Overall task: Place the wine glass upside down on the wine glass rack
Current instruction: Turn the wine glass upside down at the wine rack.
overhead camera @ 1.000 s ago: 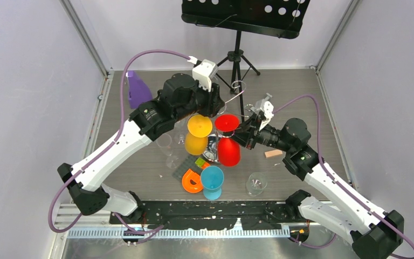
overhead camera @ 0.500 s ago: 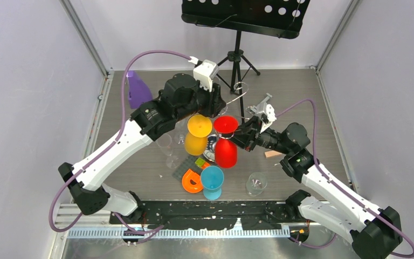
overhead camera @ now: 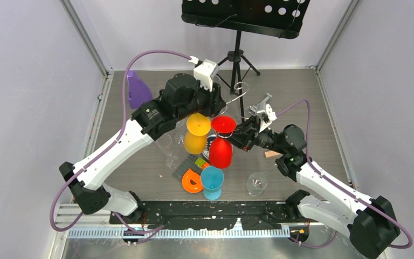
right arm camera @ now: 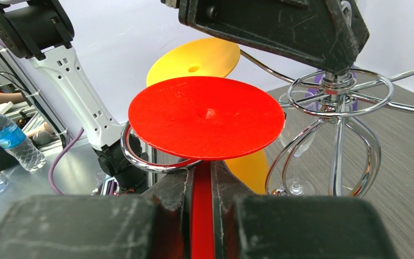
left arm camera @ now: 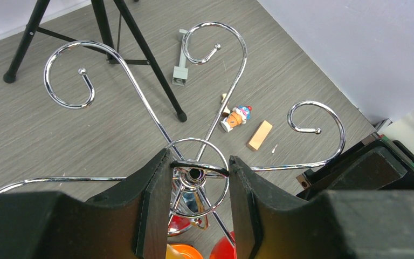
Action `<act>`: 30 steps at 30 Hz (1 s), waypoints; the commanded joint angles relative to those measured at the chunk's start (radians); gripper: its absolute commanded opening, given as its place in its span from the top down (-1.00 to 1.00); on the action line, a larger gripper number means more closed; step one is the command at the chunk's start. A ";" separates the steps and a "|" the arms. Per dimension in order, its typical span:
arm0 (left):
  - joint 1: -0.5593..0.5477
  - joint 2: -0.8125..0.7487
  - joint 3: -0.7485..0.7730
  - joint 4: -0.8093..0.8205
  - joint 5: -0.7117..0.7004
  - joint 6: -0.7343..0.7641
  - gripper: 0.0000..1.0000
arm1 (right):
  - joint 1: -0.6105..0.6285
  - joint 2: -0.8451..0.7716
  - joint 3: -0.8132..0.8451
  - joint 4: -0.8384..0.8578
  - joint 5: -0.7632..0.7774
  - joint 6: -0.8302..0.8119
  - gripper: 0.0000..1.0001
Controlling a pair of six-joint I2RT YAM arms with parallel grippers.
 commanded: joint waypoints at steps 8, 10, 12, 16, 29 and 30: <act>-0.003 0.019 0.020 0.017 0.023 -0.008 0.20 | 0.014 0.022 0.043 0.151 -0.018 0.051 0.87; -0.003 0.022 0.021 0.016 0.023 -0.009 0.20 | 0.014 0.034 0.048 0.161 -0.022 0.063 0.85; -0.003 0.022 0.020 0.015 0.026 -0.009 0.20 | 0.015 0.044 0.051 0.180 -0.026 0.080 0.83; -0.003 0.021 0.020 0.013 0.024 -0.009 0.20 | 0.015 0.057 0.058 0.206 -0.044 0.097 0.83; -0.002 0.021 0.013 0.015 0.019 -0.009 0.27 | 0.016 0.021 0.035 0.268 -0.126 0.117 0.89; -0.002 0.020 0.012 0.016 0.019 -0.009 0.31 | 0.017 0.016 0.032 0.263 -0.120 0.112 0.89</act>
